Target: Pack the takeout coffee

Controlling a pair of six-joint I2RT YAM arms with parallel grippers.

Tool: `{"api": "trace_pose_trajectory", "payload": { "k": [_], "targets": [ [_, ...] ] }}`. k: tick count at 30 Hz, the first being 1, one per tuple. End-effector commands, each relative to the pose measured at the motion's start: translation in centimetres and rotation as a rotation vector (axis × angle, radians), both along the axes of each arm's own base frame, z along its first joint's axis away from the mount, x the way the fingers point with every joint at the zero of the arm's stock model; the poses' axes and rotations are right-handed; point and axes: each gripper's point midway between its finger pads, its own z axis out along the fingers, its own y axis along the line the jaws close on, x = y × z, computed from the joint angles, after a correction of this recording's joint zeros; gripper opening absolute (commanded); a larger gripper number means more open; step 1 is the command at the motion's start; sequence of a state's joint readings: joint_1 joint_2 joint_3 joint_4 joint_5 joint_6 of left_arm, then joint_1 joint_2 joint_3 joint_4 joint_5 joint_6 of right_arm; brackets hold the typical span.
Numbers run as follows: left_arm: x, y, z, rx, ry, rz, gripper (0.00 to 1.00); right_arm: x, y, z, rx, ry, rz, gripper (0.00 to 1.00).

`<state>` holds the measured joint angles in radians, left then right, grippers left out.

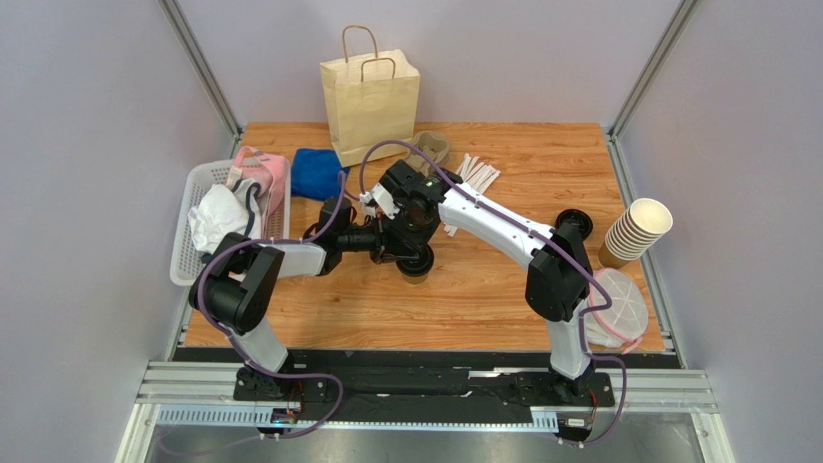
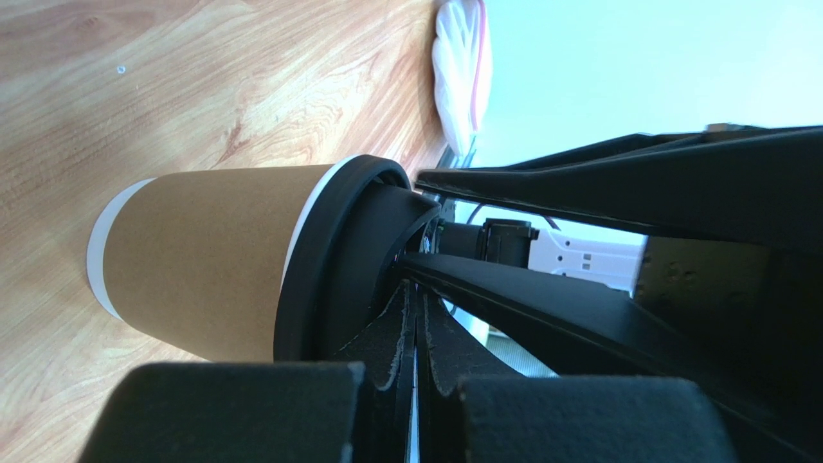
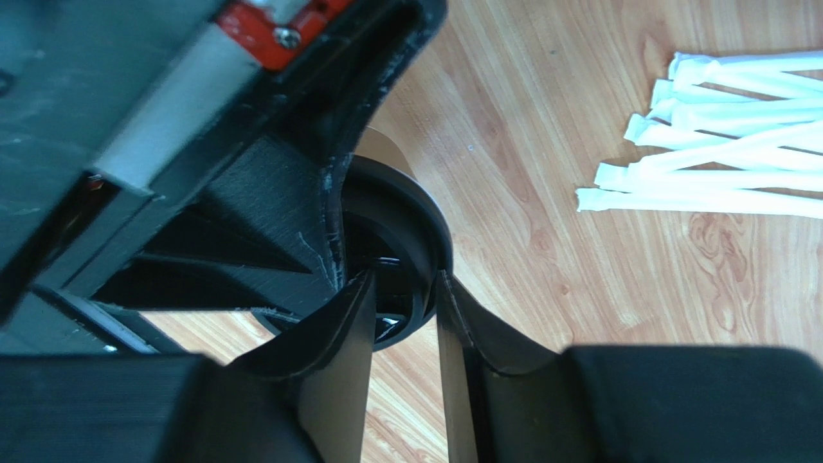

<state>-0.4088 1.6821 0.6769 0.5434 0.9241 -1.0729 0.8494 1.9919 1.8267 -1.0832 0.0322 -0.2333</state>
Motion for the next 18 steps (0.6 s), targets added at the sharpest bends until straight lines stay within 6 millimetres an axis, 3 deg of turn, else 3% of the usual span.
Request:
{"api": "trace_pose_trajectory", "payload": {
  "k": [1, 7, 10, 13, 18],
  "targets": [
    [-0.5, 2.1, -7.6, 0.226, 0.113, 0.08, 0.0, -0.7, 1.3, 3.0, 0.122, 0.052, -0.001, 0.35],
    [-0.2, 2.0, -7.2, 0.22, 0.097, 0.07, 0.0, -0.4, 1.0, 6.7, 0.26, 0.093, -0.037, 0.41],
    [-0.1, 1.9, -7.0, 0.217, 0.092, 0.067, 0.0, -1.3, 0.8, 7.9, 0.36, 0.182, -0.053, 0.4],
    [0.0, 1.8, -7.0, 0.217, 0.091, 0.065, 0.0, -3.1, 0.5, 7.8, 0.466, 0.333, -0.059, 0.38],
    [0.1, 1.8, -7.2, 0.22, 0.093, 0.061, 0.0, -2.8, -0.8, 6.0, 0.557, 0.483, -0.154, 0.31]
  ]
}}
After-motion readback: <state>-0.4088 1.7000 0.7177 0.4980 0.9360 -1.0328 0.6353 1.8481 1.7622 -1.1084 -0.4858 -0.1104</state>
